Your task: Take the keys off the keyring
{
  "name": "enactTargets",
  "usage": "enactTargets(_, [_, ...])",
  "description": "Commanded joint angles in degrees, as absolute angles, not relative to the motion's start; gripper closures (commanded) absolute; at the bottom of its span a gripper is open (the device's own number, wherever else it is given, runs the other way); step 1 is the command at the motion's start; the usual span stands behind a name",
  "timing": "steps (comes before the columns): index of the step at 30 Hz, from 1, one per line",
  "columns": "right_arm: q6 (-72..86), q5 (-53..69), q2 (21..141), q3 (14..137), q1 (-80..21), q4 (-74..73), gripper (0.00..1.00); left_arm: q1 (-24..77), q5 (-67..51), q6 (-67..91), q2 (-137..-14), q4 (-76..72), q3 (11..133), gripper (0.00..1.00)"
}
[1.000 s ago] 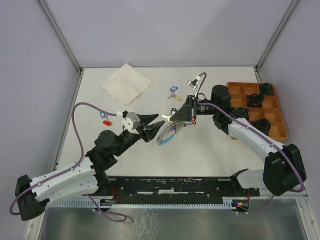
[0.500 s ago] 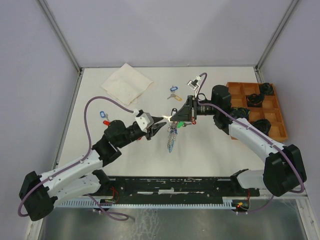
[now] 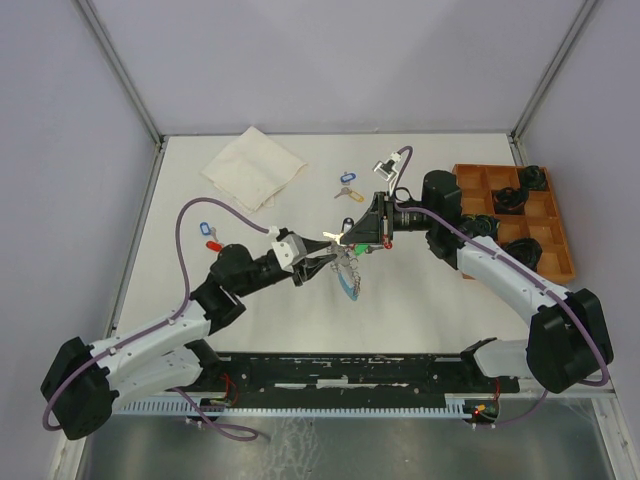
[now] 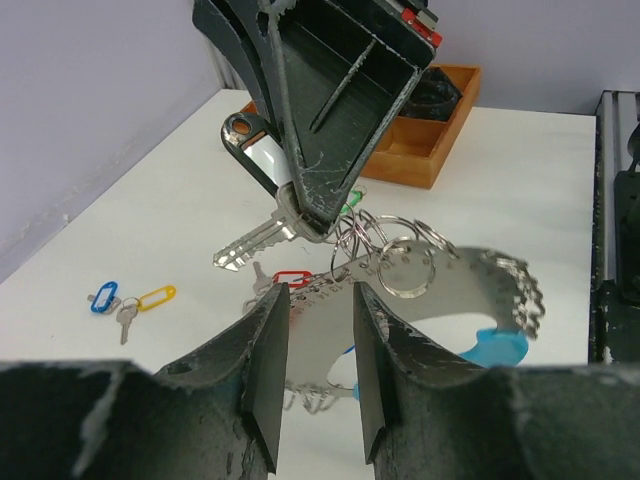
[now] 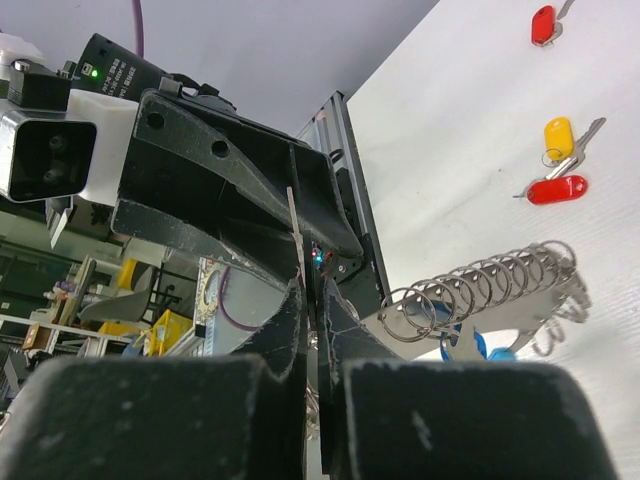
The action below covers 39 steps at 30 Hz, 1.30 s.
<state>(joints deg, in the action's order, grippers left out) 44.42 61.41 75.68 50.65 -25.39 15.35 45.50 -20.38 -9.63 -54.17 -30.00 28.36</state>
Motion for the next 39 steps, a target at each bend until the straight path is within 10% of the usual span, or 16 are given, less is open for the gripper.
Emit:
enactTargets(1, [44.24,62.28,73.47,53.28,-25.46,18.28,0.99,45.35,-21.87,-7.30,-51.81,-34.84,27.12,0.61])
enactTargets(39, [44.90,62.38,73.87,53.10,-25.48,19.08,0.99,45.34,-24.96,0.31,-59.45,-41.40,29.51,0.75])
